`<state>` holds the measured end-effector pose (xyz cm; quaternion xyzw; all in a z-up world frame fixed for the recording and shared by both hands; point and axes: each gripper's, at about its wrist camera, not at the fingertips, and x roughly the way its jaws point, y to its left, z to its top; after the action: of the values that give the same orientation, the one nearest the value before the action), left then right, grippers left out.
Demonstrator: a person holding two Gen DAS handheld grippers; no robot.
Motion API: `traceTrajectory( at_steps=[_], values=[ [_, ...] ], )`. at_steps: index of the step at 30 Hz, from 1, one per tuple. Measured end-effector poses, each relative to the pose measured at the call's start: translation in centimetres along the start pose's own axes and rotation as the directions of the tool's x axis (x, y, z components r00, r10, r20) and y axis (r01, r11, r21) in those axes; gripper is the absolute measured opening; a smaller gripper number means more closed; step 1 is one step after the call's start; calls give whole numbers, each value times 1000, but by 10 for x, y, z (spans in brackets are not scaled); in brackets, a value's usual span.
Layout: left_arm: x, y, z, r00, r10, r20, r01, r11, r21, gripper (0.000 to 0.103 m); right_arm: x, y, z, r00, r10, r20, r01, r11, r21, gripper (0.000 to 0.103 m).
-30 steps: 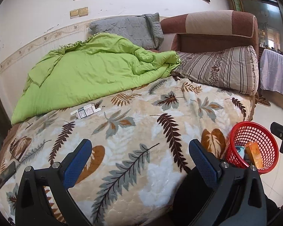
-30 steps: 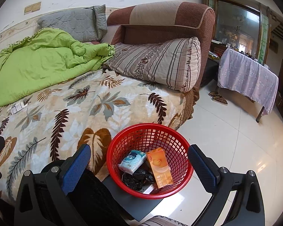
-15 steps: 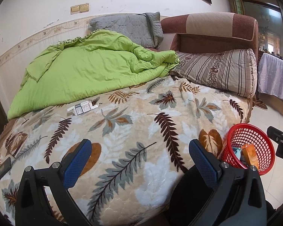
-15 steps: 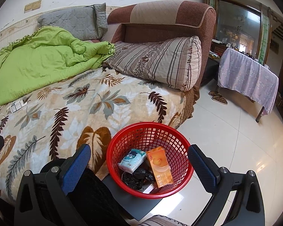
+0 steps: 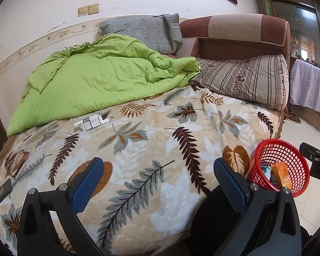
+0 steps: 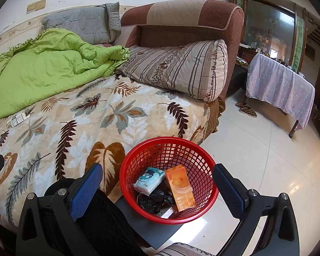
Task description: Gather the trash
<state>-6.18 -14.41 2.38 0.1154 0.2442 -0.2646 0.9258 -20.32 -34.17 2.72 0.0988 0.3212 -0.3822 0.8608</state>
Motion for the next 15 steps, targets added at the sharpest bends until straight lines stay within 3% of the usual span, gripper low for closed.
traceTrajectory(
  at_steps=[15],
  values=[
    [0, 0, 0, 1000, -2, 1, 2, 1000, -1, 102, 0, 0, -1, 1000, 1, -2, -1, 1000, 1, 103]
  ],
)
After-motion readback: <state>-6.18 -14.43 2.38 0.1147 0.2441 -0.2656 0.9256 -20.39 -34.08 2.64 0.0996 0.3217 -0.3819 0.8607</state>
